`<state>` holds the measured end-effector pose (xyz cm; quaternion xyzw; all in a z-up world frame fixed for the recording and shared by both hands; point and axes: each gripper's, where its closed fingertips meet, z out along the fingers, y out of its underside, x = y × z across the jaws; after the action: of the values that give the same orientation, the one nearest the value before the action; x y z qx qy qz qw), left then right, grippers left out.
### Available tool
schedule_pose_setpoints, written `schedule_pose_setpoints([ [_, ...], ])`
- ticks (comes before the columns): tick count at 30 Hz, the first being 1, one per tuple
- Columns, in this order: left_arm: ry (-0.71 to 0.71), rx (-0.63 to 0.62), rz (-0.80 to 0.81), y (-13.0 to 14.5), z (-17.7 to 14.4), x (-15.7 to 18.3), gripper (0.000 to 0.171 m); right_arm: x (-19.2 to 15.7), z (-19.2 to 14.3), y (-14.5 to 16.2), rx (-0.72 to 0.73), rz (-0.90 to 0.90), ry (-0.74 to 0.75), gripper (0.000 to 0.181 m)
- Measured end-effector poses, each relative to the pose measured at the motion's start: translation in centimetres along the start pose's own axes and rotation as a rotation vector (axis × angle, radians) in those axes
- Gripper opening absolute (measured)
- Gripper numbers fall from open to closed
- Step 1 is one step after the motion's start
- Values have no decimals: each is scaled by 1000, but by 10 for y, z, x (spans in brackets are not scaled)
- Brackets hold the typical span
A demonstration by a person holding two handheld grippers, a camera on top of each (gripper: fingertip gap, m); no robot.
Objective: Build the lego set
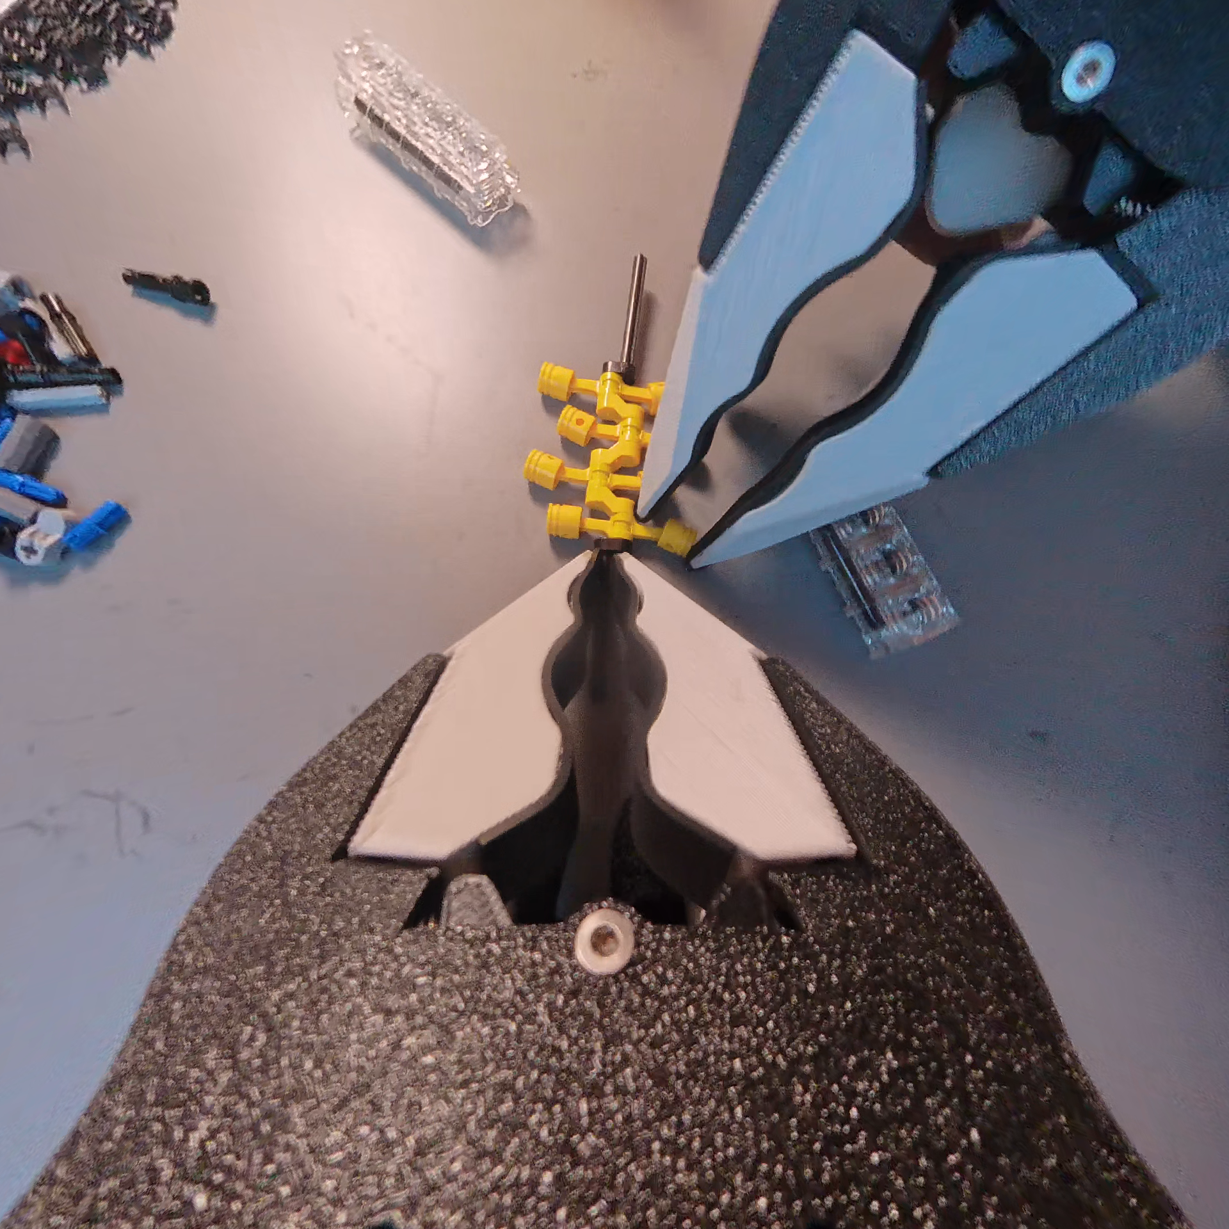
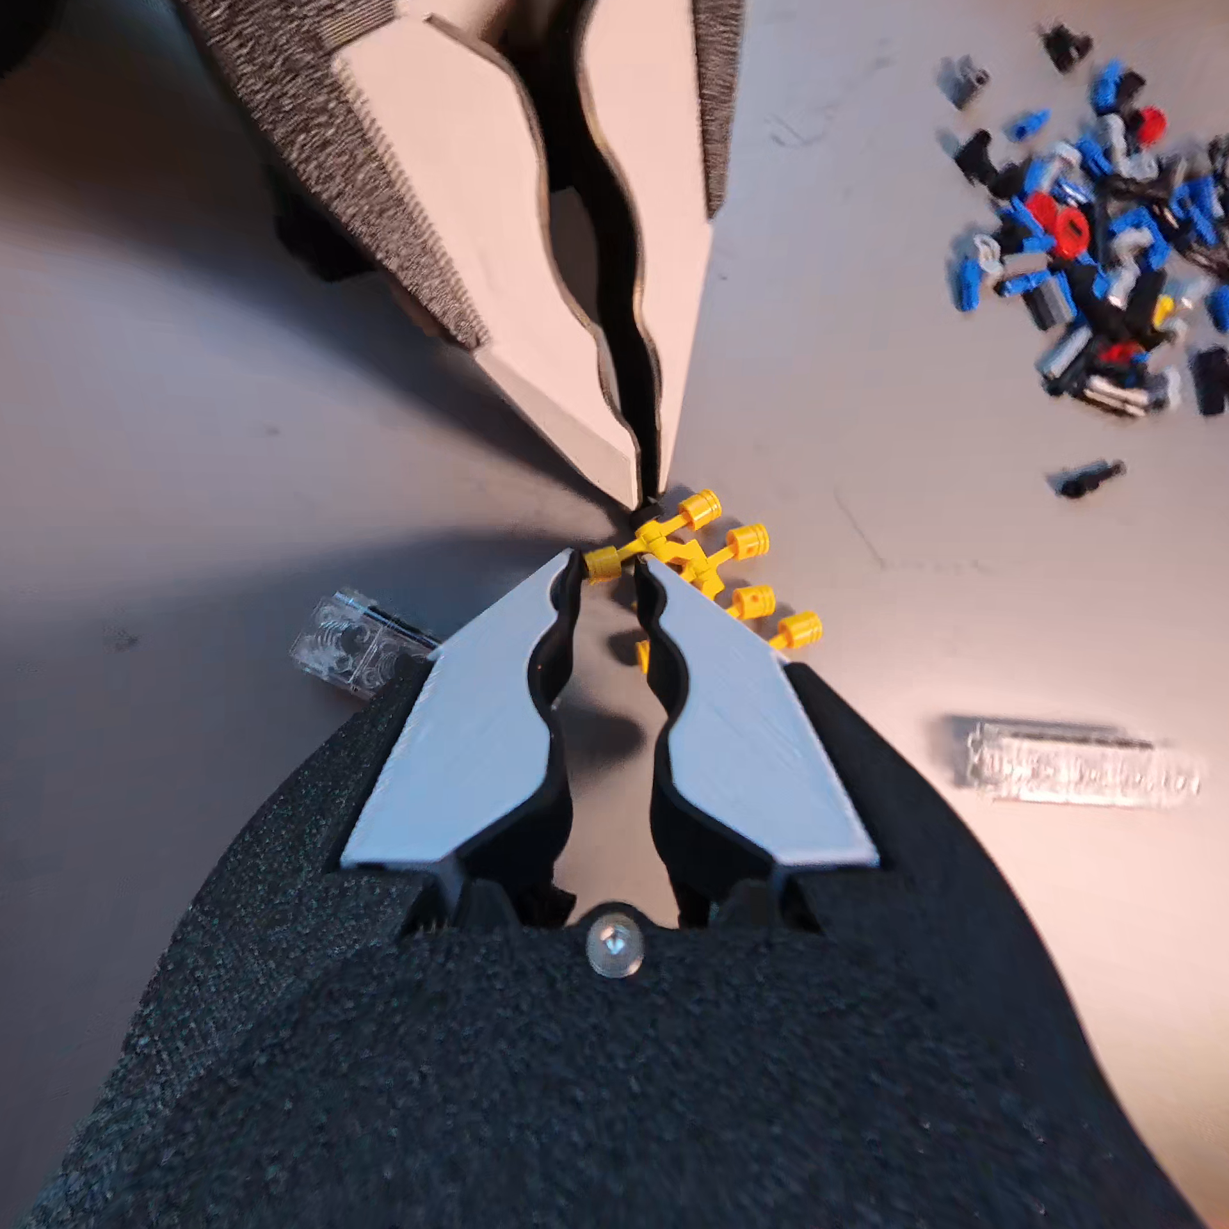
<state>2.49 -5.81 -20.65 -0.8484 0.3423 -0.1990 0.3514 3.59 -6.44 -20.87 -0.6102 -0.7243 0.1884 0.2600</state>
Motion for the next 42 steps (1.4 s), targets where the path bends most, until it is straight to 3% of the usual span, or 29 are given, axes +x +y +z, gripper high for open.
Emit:
schedule_pose_setpoints([
  [3, 1, -13, -85, 1, -2, 3, 2, -2, 1, -1, -22, 61, 84, 15],
  [7, -12, -31, -43, 4, -5, 6, 1, -3, -1, 1, -51, 90, 73, 12],
  [12, -58, -43, 148, 5, -8, 9, 3, -8, -9, -6, 8, 224, -164, 12],
  [14, -57, -13, 208, 1, -11, 12, 11, -7, -13, -10, 28, 295, -269, 12],
  [19, -37, 45, 286, -5, -9, 19, 16, -4, -21, -17, 60, 477, -510, 12],
  [27, -36, 62, 271, -5, 4, 16, 7, -5, -12, -12, 87, 593, -634, 13],
  [30, -28, 58, 268, -4, 5, 16, 3, -3, -18, -14, 160, 508, -601, 17],
  [33, -7, 59, 263, -4, 5, 17, 3, -4, -36, -14, 249, 271, -530, 21],
  [38, 33, 53, 257, -2, 3, 19, 3, 0, -41, 11, 207, -69, -298, 21],
  [42, 83, 42, 243, 1, 0, 22, 3, -1, -36, 7, 240, -277, -148, 21],
])
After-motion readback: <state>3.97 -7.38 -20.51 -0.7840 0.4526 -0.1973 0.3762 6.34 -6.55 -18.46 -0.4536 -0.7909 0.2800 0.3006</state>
